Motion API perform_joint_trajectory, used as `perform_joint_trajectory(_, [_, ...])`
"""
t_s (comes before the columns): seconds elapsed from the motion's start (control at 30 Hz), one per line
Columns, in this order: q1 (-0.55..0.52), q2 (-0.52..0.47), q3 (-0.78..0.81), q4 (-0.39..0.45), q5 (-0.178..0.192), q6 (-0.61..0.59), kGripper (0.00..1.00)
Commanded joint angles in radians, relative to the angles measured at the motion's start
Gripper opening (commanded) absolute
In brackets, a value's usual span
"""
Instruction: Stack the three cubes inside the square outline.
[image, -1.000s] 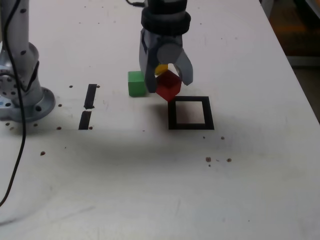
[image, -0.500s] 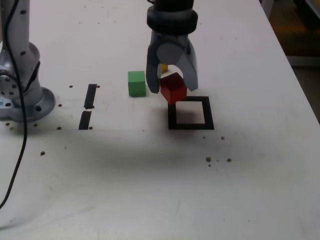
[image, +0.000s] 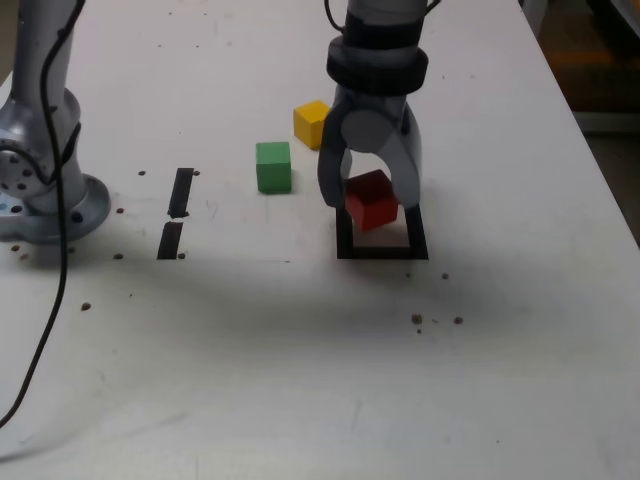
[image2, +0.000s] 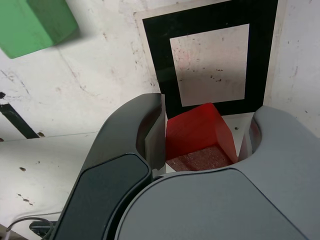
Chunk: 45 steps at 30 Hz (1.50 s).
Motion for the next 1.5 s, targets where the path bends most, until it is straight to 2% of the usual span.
perform_joint_trajectory(0.0, [-0.002,0.004,0.009,-0.009,-0.003,0.006,0.25])
perform_joint_trajectory(0.3, [-0.001,0.026,0.044,-0.068,-0.010,0.040,0.27])
perform_joint_trajectory(0.63, [0.018,0.031,0.067,-0.119,0.031,0.052,0.29])
perform_joint_trajectory(0.83, [0.023,0.028,0.076,-0.135,0.040,0.053,0.32])
perform_joint_trajectory(1.0, [0.023,0.027,0.079,-0.143,0.041,0.053,0.37])
perform_joint_trajectory(1.47, [0.032,0.017,0.107,-0.152,0.053,0.053,0.60])
